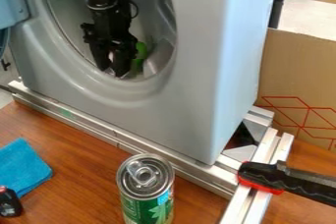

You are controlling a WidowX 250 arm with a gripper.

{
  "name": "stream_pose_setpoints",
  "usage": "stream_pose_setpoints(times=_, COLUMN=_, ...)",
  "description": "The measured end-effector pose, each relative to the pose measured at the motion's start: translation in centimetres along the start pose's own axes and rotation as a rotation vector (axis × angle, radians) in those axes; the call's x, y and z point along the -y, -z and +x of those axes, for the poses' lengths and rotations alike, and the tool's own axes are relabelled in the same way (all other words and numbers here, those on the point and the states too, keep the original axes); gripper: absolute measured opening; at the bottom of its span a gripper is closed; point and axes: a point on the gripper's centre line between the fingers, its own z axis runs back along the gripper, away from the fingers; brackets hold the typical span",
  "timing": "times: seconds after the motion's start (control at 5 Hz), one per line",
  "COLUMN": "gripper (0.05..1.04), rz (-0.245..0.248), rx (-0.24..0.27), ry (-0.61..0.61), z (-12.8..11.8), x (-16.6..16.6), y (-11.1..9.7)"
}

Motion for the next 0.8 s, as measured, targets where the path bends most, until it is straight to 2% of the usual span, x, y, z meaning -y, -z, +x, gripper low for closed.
stream_pose_setpoints(times=0.2, gripper=0.577, rz=-0.001, rx=0.028, ry=-0.043, z=-1.7, x=-1.0, y=-1.4)
stream_pose_setpoints(times=0.4, gripper=0.577, rz=0.016, rx=-0.004, ry=-0.041, z=-5.5, x=-1.3, y=-3.6)
stream_pose_setpoints(times=0.6, gripper=0.577, rz=0.084, rx=-0.137, ry=-0.102, z=-10.0, x=-3.5, y=-2.6)
stream_pose_setpoints(times=0.8, gripper=0.577, rz=0.076, rx=-0.237, ry=-0.110, z=-14.8, x=-3.3, y=-2.1)
